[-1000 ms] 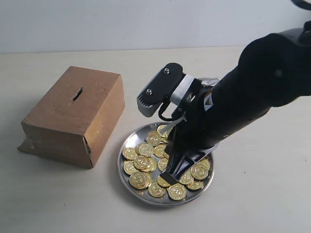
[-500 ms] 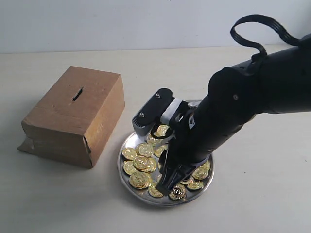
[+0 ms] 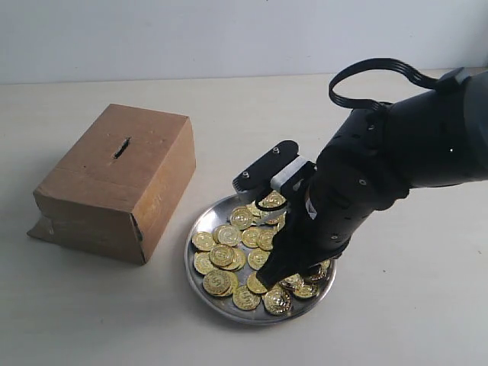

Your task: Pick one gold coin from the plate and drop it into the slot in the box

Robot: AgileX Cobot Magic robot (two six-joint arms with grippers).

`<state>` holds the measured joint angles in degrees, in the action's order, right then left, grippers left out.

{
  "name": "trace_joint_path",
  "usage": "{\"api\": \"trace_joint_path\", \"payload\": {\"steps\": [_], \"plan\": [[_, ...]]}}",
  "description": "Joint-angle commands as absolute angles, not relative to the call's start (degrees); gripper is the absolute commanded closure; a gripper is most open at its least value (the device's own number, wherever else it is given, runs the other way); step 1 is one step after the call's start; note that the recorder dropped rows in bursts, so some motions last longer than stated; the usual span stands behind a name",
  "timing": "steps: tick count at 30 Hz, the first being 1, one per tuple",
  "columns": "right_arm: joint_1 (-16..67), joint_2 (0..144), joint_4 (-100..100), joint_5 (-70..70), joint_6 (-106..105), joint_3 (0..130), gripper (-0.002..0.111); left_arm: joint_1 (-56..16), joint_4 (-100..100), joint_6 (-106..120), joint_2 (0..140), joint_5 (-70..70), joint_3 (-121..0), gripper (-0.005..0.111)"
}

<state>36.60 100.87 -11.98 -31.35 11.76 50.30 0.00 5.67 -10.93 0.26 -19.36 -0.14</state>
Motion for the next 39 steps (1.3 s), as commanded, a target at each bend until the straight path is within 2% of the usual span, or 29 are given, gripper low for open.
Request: {"api": "trace_joint_path", "payload": {"steps": [1, 39], "plan": [[36.68, 100.84, -14.00, -34.22, 13.57, 50.73, 0.062, 0.04, 5.54, -10.90, 0.00, -18.39, 0.00, 0.107], [36.68, 104.90, -13.89, -32.76, 13.68, 50.73, 0.062, 0.04, 5.54, -10.90, 0.00, -18.39, 0.00, 0.107]]}}
